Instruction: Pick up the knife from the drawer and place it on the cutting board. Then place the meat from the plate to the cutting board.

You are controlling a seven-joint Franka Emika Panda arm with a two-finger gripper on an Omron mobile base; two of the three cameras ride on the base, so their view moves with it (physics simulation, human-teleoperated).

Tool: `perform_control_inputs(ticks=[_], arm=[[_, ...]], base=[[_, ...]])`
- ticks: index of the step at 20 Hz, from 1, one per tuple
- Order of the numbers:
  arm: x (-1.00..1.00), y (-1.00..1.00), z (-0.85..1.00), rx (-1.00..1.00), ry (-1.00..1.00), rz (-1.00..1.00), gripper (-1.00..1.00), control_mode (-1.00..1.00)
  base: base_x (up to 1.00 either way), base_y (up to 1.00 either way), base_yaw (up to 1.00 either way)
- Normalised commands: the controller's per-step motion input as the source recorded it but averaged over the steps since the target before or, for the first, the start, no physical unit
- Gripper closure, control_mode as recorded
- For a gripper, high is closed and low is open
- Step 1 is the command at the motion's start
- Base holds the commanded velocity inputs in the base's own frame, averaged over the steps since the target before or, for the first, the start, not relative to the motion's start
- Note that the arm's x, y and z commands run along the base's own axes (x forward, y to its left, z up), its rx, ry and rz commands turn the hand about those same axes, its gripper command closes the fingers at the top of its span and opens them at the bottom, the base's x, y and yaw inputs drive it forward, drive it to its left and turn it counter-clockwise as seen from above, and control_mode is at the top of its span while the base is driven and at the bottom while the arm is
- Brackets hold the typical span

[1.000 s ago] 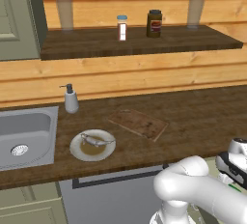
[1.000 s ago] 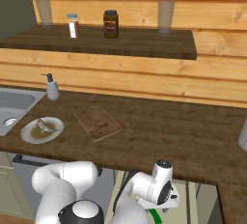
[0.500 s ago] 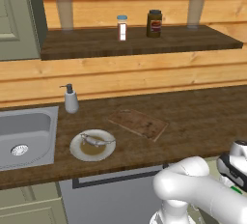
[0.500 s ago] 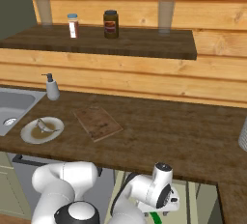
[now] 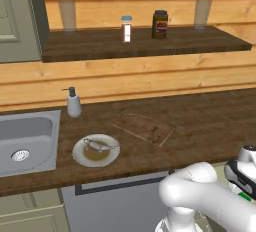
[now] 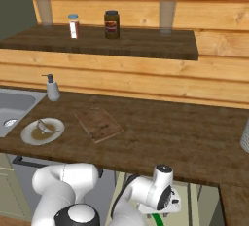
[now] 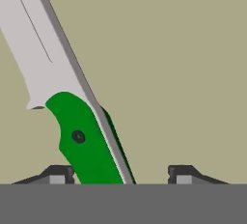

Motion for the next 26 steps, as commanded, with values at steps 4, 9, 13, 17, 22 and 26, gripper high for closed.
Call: perform_control_inputs(ticks=[4,9,13,17,22,26], arm=[[0.00,0.00,0.00,0.00,0.00,0.00,1.00,-1.00],[-0.15,0.00,0.01,0.00,0.13,0.00,1.00,-1.00],[-0.56,0.10,0.43,0.00,0.08,0.00,1.00,-1.00],[-0.21,0.08,0.85,0.00,0.00,0.00,1.00,-1.00],[-0.75,0.00,0.34,0.00,-0.04,0.00,1.00,-1.00],[-0.73,0.03,0.45,0.00,-0.18,0.00,1.00,-1.00]], base=[[0.00,0.00,0.00],[0.00,0.00,0.00],[0.00,0.00,0.00],[0.00,0.00,0.00],[0.00,0.00,0.00],[0.00,0.00,0.00]])
